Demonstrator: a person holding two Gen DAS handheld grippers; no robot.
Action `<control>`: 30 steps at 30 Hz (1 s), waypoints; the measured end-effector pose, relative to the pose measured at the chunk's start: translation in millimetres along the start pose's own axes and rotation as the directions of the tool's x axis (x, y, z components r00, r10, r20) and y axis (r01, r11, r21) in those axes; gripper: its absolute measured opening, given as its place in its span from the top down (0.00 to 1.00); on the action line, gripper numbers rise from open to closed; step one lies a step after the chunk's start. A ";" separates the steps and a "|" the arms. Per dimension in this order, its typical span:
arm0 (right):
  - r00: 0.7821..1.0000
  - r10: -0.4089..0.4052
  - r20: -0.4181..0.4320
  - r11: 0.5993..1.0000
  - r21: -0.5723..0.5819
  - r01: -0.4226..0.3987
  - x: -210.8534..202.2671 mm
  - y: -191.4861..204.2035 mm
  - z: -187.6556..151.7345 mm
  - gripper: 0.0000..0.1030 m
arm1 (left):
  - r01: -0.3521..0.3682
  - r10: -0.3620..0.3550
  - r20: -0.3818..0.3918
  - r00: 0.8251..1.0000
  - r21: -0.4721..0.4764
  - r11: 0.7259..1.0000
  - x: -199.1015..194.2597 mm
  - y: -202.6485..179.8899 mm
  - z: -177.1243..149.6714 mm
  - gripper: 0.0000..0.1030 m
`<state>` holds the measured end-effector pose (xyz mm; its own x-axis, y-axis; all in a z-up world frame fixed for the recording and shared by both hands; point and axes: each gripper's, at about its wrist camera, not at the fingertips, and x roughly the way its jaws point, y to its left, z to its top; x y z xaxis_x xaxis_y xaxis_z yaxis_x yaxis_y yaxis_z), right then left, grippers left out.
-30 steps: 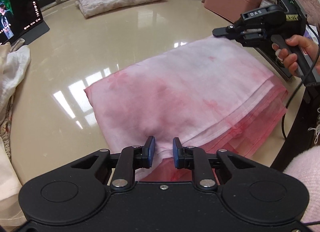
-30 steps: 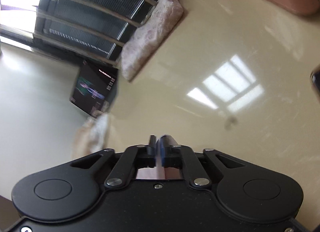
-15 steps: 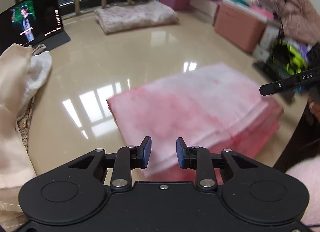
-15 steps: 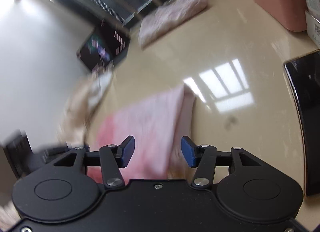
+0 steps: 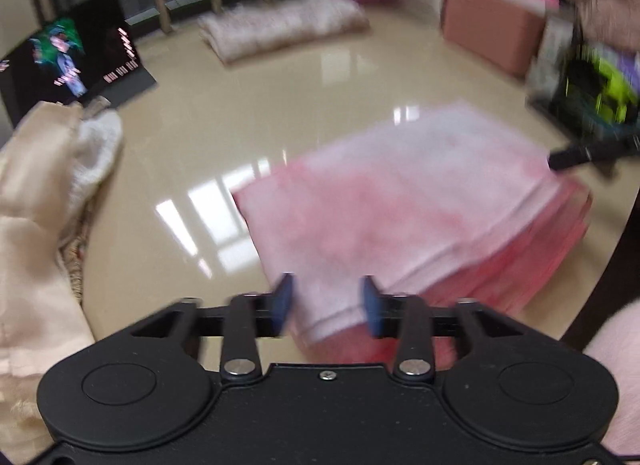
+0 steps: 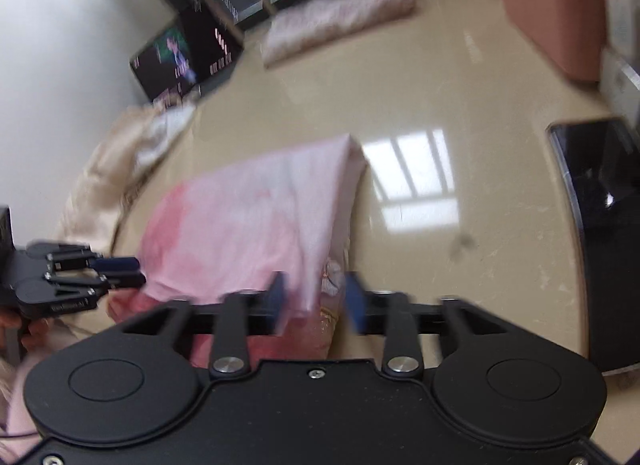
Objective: Fold clothes
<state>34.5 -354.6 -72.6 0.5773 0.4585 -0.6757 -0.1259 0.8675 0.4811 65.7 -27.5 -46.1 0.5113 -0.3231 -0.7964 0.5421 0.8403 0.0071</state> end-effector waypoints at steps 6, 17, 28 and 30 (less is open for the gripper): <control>0.994 0.034 0.107 0.989 -0.149 -0.018 -52.9 66.6 -10.3 0.00 | 0.013 0.018 0.177 0.984 -0.169 0.986 -63.0 -3.3 -6.1 0.00; 0.989 -0.140 0.038 0.968 -0.205 0.145 -30.6 151.9 -67.0 0.01 | -0.011 0.060 0.114 0.992 -0.387 0.922 -69.7 -32.4 -45.0 0.00; 0.974 -0.224 0.039 0.964 -0.136 0.227 -27.6 145.8 -68.5 0.07 | 0.014 0.027 0.079 0.997 -0.485 0.875 -62.9 -16.8 -51.7 0.00; 0.973 -0.227 0.038 0.965 -0.129 0.230 -27.1 145.2 -68.5 0.08 | 0.001 0.036 0.069 0.997 -0.476 0.879 -62.5 -18.1 -50.8 0.00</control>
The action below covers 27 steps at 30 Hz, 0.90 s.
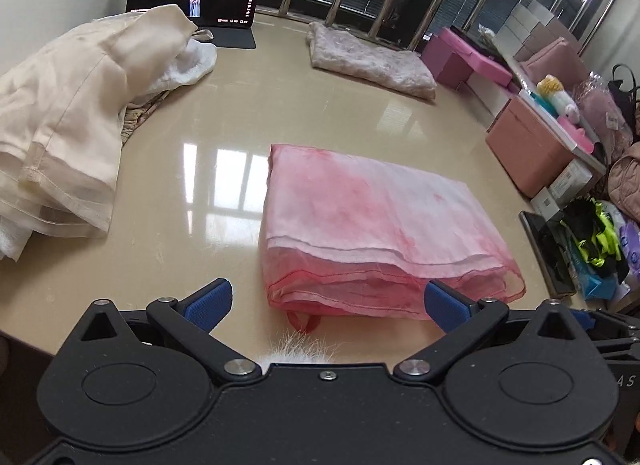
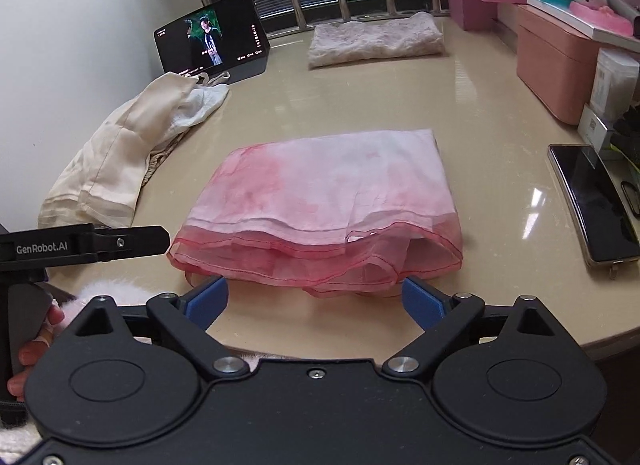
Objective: Fold clothes
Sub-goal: 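Move both open grippers to the folded skirt's edge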
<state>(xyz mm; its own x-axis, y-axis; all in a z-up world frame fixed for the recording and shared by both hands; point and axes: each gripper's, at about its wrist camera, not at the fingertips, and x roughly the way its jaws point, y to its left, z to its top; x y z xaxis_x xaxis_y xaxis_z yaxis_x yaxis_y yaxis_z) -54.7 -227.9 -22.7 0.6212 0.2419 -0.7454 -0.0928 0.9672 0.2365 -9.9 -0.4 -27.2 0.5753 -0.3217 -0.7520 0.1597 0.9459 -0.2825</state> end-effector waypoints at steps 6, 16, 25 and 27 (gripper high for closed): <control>1.000 -0.005 -0.007 1.000 0.015 0.005 2.6 -1.2 0.5 0.08 | -0.019 0.019 0.000 1.000 0.011 1.000 0.3 -0.4 0.6 0.00; 0.998 0.060 -0.025 0.995 0.075 -0.058 8.0 -12.9 5.0 0.05 | 0.032 -0.037 -0.068 0.997 -0.067 0.997 10.0 11.3 8.1 0.00; 0.998 0.046 0.044 0.969 0.239 -0.055 27.0 -79.9 30.5 0.00 | 0.033 -0.038 -0.064 0.997 -0.086 0.996 37.1 38.3 53.7 0.00; 0.998 0.035 0.059 0.960 0.275 -0.050 35.1 -103.8 38.9 0.00 | -0.005 0.000 -0.073 0.997 -0.060 0.998 49.3 45.8 62.3 0.00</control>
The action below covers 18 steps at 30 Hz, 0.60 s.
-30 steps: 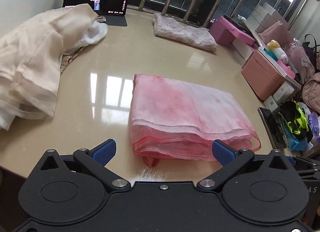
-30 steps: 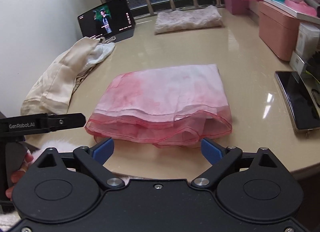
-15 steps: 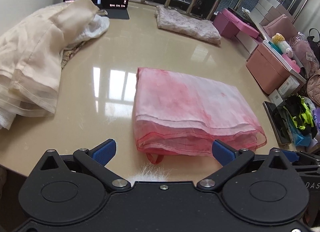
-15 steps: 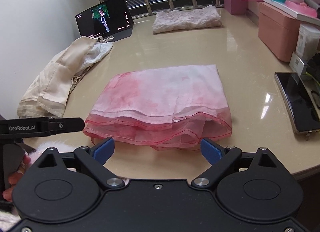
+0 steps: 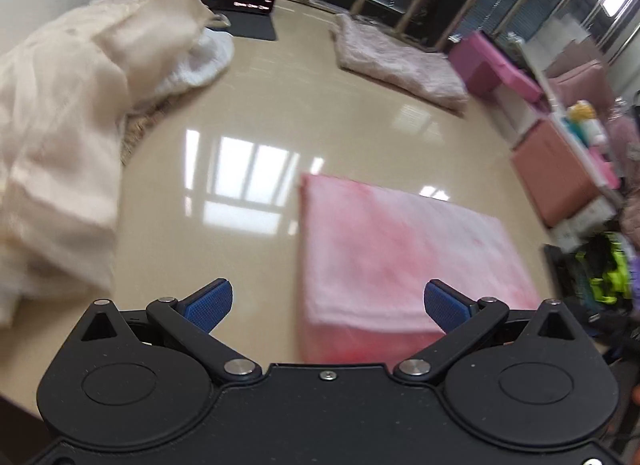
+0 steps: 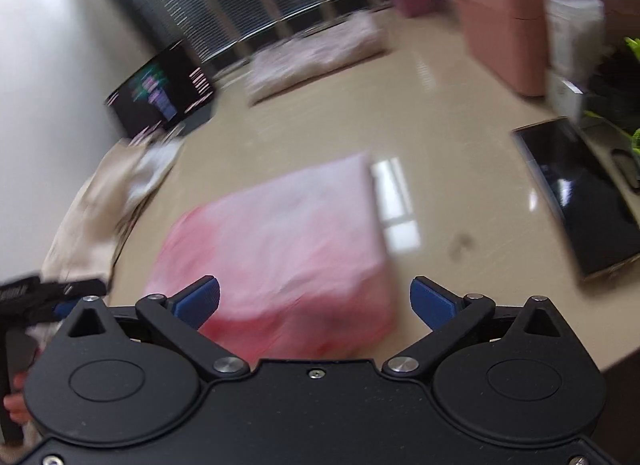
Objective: Fold clothes
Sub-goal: 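Move both open grippers to the folded skirt's edge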
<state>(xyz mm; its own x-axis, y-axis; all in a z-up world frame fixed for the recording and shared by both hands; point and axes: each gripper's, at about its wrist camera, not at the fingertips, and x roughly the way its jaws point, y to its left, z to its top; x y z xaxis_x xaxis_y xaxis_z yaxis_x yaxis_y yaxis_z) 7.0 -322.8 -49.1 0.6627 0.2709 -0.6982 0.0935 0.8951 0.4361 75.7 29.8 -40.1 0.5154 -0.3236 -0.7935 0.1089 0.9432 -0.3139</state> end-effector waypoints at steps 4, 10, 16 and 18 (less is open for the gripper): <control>1.000 0.000 0.004 1.000 -0.009 0.000 22.2 -22.8 15.3 0.01 | -0.050 0.052 -0.045 0.998 0.056 0.997 27.9 5.0 9.1 0.12; 1.000 0.011 -0.007 0.997 -0.082 -0.012 52.8 -25.1 16.7 0.07 | -0.041 0.054 -0.112 0.992 0.111 0.993 54.8 1.5 7.0 0.26; 1.000 -0.010 0.014 0.987 -0.162 0.013 66.8 -17.4 5.2 0.11 | -0.064 0.087 -0.116 0.989 0.193 0.979 59.9 -9.2 5.5 0.27; 1.000 -0.017 0.020 0.983 -0.184 0.020 67.7 -13.9 3.8 0.12 | -0.083 0.112 -0.117 0.987 0.230 0.970 61.8 -15.3 4.3 0.27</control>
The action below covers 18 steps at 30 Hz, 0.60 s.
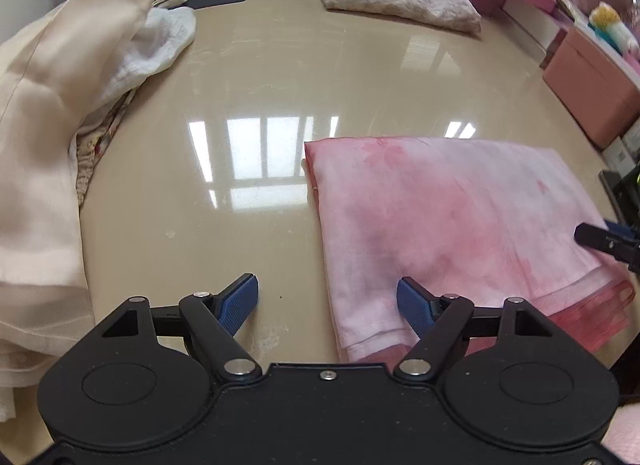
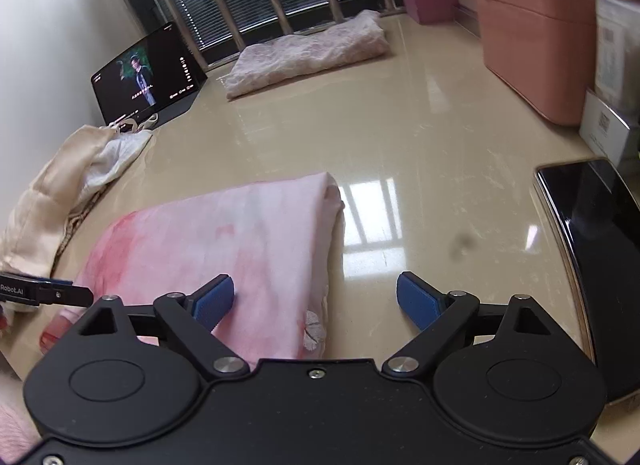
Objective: Fold clothes
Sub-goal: 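Move both open grippers to the folded skirt's edge, then grasp the folded skirt with the left gripper while the right gripper grasps it nearby, lift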
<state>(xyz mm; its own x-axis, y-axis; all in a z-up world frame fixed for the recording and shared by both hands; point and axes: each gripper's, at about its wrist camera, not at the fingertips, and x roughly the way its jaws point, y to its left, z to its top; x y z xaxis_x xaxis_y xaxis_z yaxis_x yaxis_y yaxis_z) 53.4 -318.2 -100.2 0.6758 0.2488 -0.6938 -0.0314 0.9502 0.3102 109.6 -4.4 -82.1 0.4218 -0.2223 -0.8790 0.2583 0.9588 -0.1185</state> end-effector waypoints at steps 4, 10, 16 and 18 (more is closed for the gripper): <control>1.000 -0.010 0.006 0.999 -0.036 0.010 0.9 6.6 -1.2 0.27 | -0.025 0.026 -0.014 1.000 0.042 0.999 2.6 -10.2 1.7 0.27; 1.000 0.017 -0.007 0.999 -0.037 -0.018 1.0 10.5 -1.8 0.54 | -0.045 0.049 -0.031 0.998 0.118 0.992 8.8 -29.7 4.9 0.27; 0.998 0.049 -0.040 0.998 -0.032 -0.050 4.7 16.7 -3.6 0.85 | 0.024 -0.017 -0.039 0.999 0.195 0.981 7.9 -45.4 9.3 0.69; 0.997 0.063 -0.049 0.997 -0.031 -0.064 5.0 17.4 -4.8 0.92 | 0.088 -0.078 -0.066 0.995 0.165 0.982 8.7 -44.3 12.8 0.88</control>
<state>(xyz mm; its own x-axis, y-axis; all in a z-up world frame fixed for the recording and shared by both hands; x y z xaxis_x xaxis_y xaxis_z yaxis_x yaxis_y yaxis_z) 52.7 -299.6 -101.4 0.6353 0.3168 -0.7043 -0.0973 0.9376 0.3339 113.0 -51.1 -78.6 0.3417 -0.2845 -0.8957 0.4347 0.8928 -0.1177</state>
